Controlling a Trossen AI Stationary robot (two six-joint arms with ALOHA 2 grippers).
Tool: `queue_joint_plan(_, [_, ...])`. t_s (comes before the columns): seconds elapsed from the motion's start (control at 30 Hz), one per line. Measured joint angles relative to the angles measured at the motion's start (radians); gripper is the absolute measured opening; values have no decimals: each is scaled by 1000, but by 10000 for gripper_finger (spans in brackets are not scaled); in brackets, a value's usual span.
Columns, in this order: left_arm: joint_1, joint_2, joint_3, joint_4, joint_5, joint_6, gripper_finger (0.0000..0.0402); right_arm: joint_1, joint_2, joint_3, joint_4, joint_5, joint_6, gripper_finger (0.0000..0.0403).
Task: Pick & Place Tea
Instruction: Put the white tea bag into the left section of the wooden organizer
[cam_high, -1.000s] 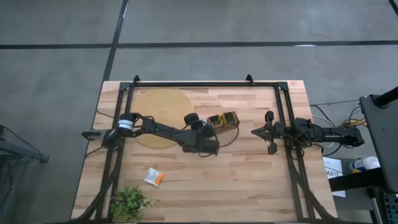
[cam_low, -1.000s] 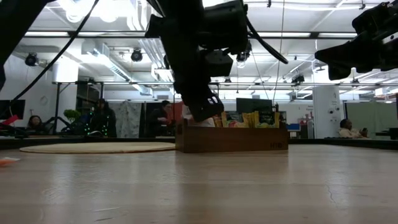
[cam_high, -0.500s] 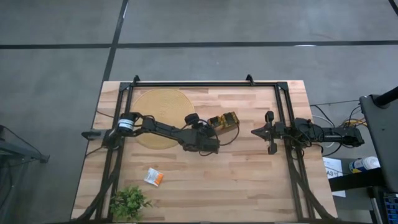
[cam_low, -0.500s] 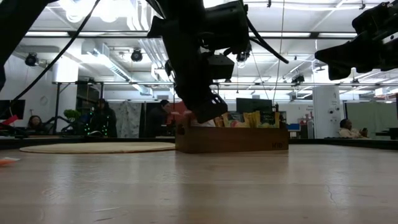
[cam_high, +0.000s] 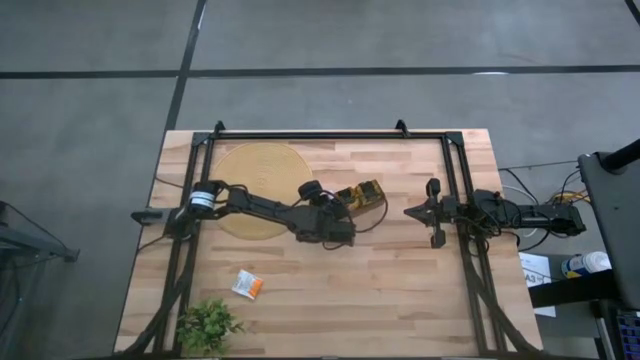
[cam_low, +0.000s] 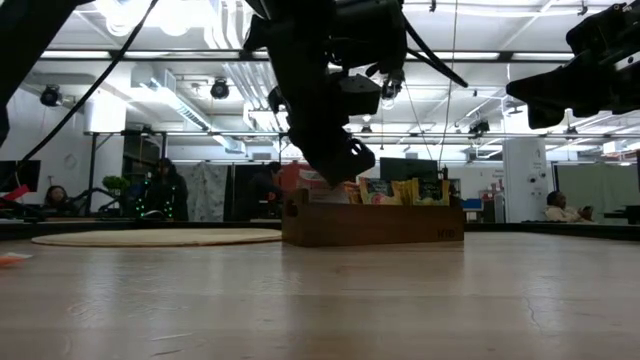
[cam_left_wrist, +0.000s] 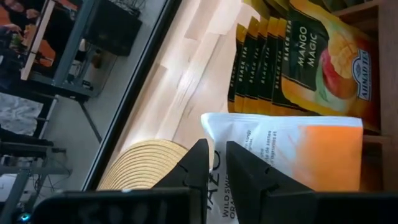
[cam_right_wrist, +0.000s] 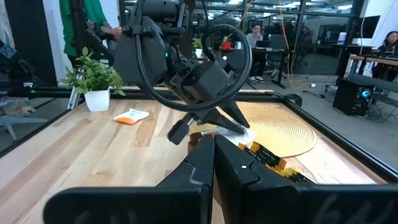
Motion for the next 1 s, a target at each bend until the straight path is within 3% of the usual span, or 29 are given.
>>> queue_joint_plan(0.77, [-1, -1, 42, -114, 61, -11, 51, 0, 0, 0, 0, 0, 0, 9])
queue_joint_plan(1.0, [-1, -2, 78, -192, 65, -9, 74, 0, 0, 0, 0, 0, 0, 9])
